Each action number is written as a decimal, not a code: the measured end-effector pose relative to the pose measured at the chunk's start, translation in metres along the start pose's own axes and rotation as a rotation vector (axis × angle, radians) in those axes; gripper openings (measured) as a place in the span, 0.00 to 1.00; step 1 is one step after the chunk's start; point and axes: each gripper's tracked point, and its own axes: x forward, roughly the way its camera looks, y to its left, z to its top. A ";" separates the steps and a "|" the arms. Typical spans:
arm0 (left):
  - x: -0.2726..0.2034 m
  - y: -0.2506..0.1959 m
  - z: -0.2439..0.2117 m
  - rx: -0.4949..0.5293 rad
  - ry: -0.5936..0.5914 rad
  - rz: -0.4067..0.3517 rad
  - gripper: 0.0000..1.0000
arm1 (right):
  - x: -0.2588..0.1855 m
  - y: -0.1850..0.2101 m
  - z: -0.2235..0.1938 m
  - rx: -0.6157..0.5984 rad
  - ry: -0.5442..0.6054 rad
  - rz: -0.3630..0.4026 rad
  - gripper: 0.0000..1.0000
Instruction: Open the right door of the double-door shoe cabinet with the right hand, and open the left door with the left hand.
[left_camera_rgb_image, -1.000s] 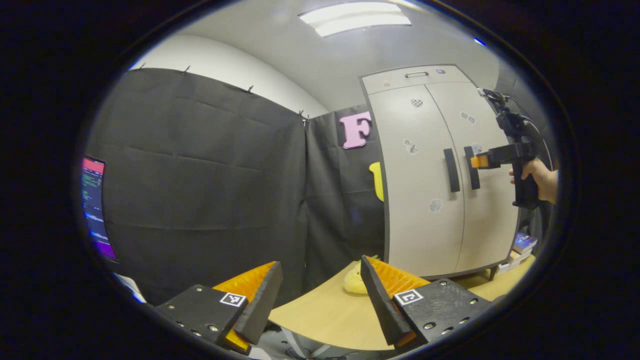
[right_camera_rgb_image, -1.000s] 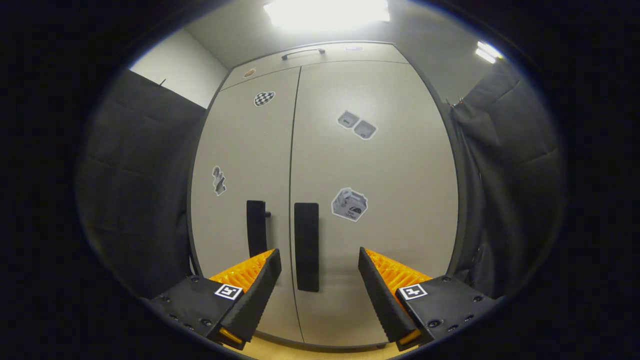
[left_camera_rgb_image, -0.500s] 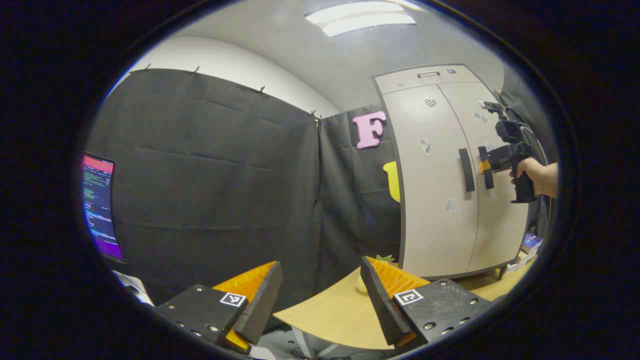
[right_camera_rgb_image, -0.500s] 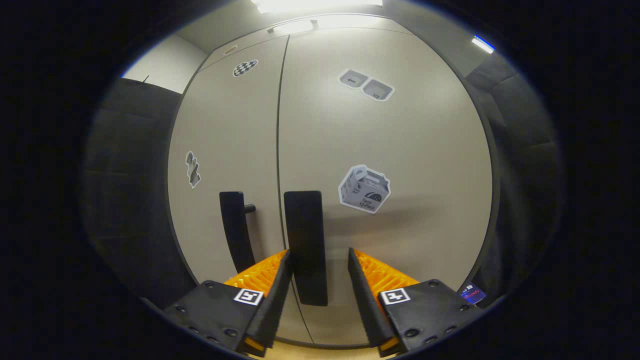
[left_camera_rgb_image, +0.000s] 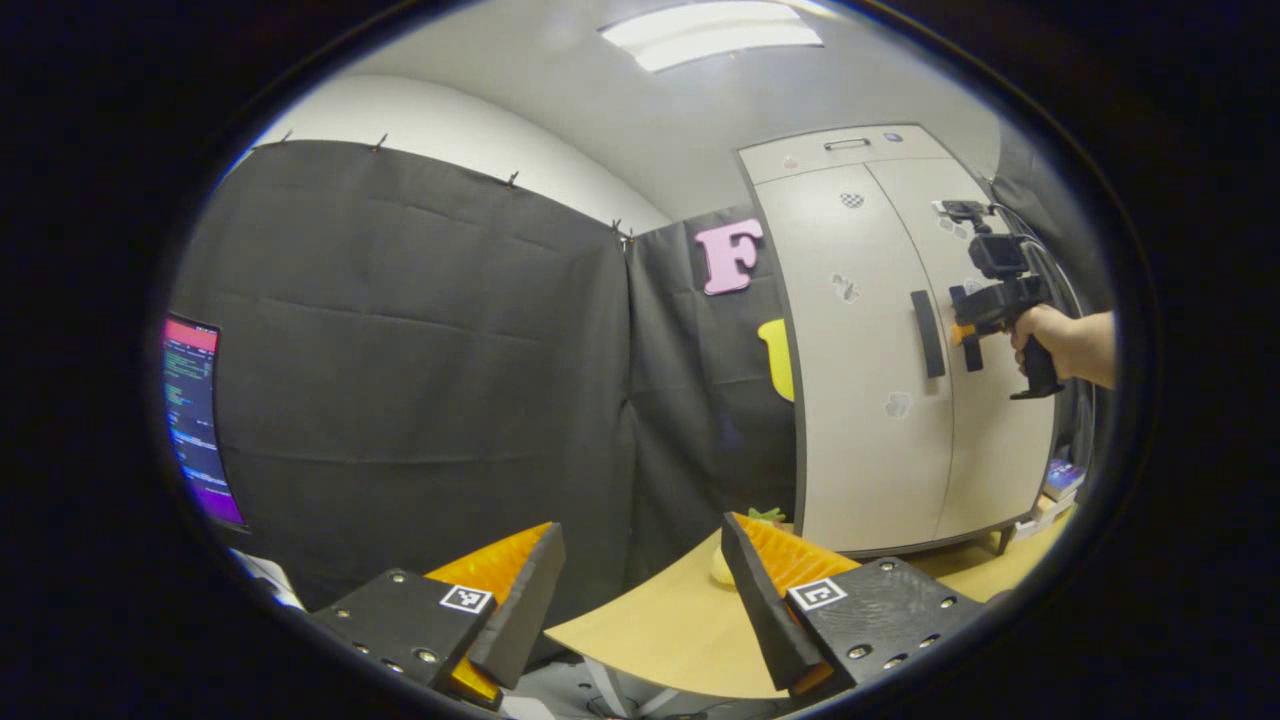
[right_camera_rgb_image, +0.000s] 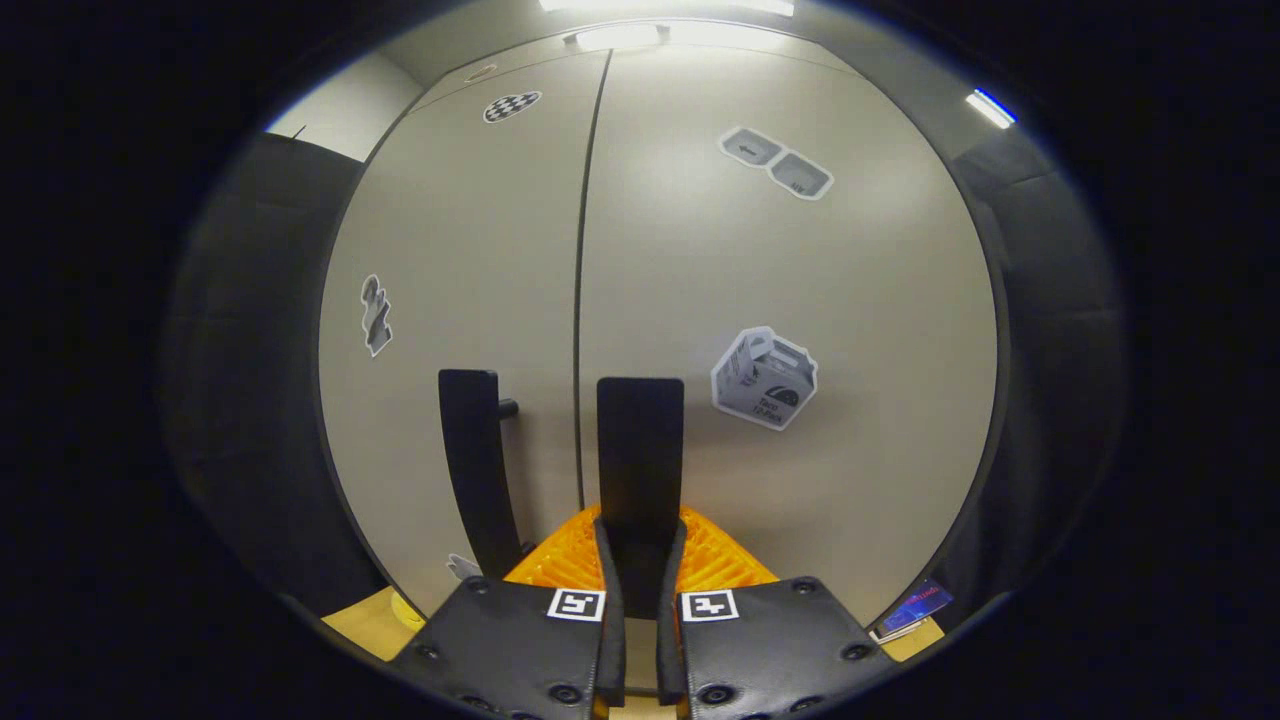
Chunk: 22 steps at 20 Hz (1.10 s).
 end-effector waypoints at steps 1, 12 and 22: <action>0.001 -0.001 0.000 -0.003 0.000 -0.010 0.92 | -0.003 0.001 0.001 0.000 0.002 0.013 0.13; 0.009 -0.021 0.000 -0.056 -0.036 -0.154 0.91 | -0.072 -0.009 -0.004 0.034 0.062 0.157 0.13; 0.004 -0.031 0.004 -0.023 -0.057 -0.258 0.92 | -0.124 -0.031 -0.009 0.044 0.070 0.252 0.14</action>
